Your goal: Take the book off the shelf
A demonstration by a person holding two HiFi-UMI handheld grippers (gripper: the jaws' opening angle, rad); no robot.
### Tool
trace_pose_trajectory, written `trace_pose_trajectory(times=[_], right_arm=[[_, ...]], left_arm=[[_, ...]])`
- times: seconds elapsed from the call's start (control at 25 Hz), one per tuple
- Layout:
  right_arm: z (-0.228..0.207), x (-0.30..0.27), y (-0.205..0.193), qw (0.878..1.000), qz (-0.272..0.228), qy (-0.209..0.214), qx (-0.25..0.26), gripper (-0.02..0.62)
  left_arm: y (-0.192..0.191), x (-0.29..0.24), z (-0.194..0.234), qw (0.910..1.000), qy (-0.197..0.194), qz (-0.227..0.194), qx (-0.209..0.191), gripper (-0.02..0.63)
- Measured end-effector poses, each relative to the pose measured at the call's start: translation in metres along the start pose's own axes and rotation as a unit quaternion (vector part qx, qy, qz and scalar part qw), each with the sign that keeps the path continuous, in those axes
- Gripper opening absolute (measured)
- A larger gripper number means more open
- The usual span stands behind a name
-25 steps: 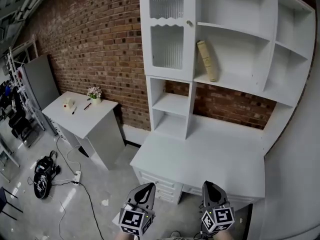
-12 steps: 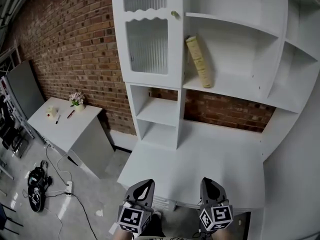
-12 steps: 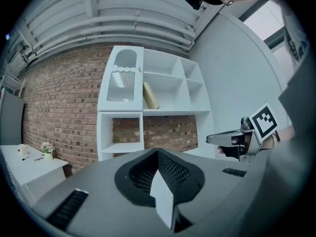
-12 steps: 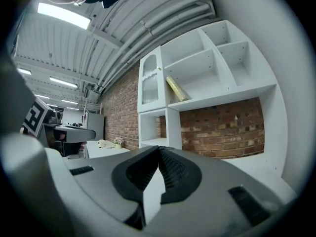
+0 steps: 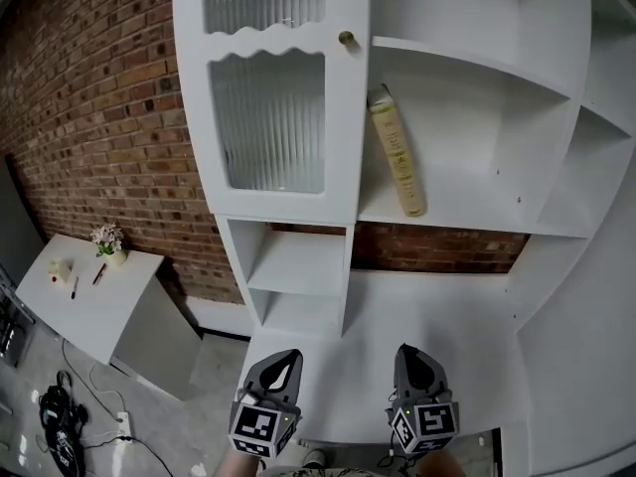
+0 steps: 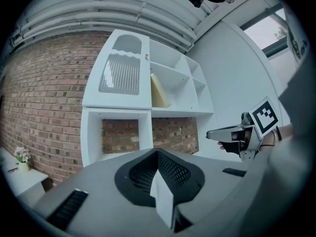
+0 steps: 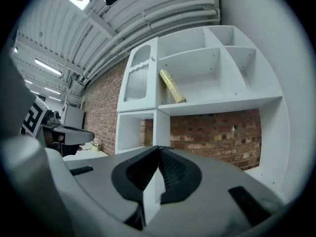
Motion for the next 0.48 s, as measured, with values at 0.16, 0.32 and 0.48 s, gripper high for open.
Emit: trace_pose_trajectory(times=[0.16, 0.32, 0.48], right_arm=[[0.009, -0.035, 0.021, 1.000, -0.005, -0.008, 0.019, 0.008], [0.010, -0.066, 0.054, 0.999, -0.015, -0.027, 0.038, 0.008], [0.002, -0.085, 0.088, 0.996, -0.032, -0.065, 0.050, 0.008]], left_arm=[[0.008, -0.029, 0.027, 0.9992, -0.037, -0.013, 0.005, 0.015], [0.029, -0.050, 0.045, 0.9969, -0.069, -0.038, -0.010, 0.015], [0.036, -0.066, 0.055, 0.9941, -0.088, -0.062, -0.014, 0.015]])
Point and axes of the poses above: the fingertips, and each gripper's own axes: x backward along the fingers, z to its left, y out of its top, the point moved 3 cm from there along x, backward along the fingers, and after that the axes turned 3 degrees about -x, right-handed, at the moved point
